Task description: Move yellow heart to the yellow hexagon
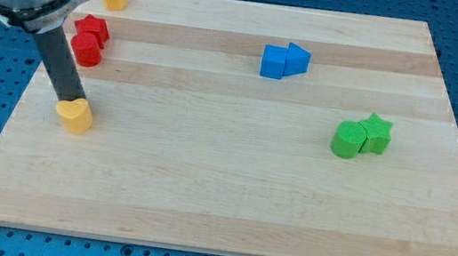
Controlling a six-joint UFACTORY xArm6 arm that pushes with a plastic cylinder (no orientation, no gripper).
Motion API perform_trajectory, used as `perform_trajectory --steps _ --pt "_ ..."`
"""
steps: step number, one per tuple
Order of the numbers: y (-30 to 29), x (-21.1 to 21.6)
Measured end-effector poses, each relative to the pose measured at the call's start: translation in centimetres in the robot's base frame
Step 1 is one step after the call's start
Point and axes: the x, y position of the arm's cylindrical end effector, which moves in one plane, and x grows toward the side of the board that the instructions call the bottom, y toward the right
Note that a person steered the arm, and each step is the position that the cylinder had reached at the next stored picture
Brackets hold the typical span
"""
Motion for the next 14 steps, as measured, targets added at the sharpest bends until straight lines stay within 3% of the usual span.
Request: perform_trajectory --steps 2,3,4,5,6,7,8,9,12,14 --pt "-4.9 4.9" --pt "-0.6 5.6" --pt "5.1 2.6" --pt "8.1 -2.0" --pt "9.3 -3.6" --pt "8.5 -1.1" --pt "4.2 0.2" --pt "2.2 -0.7" --pt "13.1 -10.4" --pt "13.8 -10.5"
